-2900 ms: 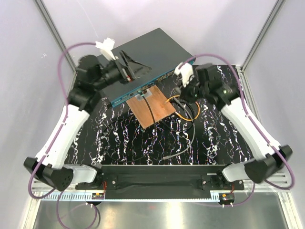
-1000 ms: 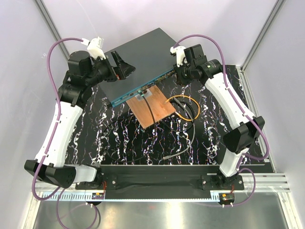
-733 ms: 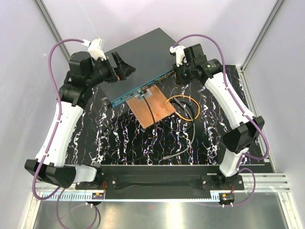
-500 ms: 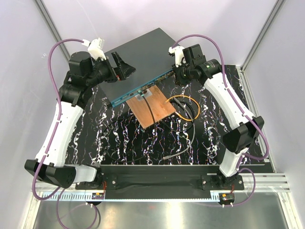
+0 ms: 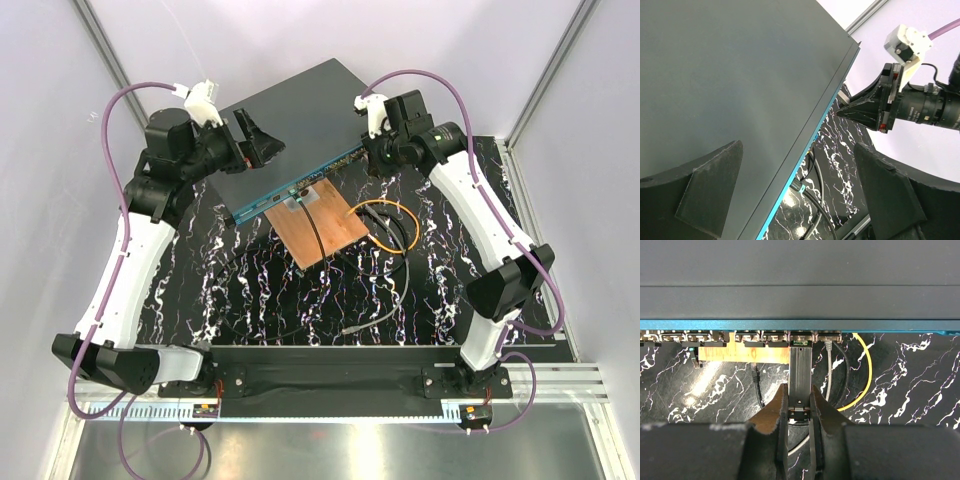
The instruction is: Insert the plug into the switch port
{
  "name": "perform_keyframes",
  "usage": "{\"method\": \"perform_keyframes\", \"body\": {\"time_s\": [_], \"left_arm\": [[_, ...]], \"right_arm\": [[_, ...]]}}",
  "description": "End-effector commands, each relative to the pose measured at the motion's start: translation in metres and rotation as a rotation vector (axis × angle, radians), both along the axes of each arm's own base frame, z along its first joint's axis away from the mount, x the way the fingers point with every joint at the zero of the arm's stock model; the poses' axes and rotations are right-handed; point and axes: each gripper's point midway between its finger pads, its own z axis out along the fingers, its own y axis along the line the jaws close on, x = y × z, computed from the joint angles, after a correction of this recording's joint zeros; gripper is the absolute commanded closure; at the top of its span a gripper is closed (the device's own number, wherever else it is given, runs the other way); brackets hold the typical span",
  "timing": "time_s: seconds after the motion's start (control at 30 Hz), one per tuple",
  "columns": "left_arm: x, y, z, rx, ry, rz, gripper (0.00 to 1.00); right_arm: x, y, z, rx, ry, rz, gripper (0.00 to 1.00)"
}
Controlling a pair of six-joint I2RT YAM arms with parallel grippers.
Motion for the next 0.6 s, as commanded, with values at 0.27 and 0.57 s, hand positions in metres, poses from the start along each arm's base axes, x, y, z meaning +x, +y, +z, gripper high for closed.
{"method": "perform_keyframes", "body": {"time_s": [0.27,0.57], "left_arm": [[0.004,-0.002,0.014,-0.033,-0.051,-0.014,0.01],[0.005,-0.001,0.013,-0.041,-0.039,-0.015,0.01]], "right_arm": [[0.007,0.024,0.015,0.05,-0.044,0.068,1.0],[0.012,0.026,0.013,0.039,-0.04,0.081,1.0]]}}
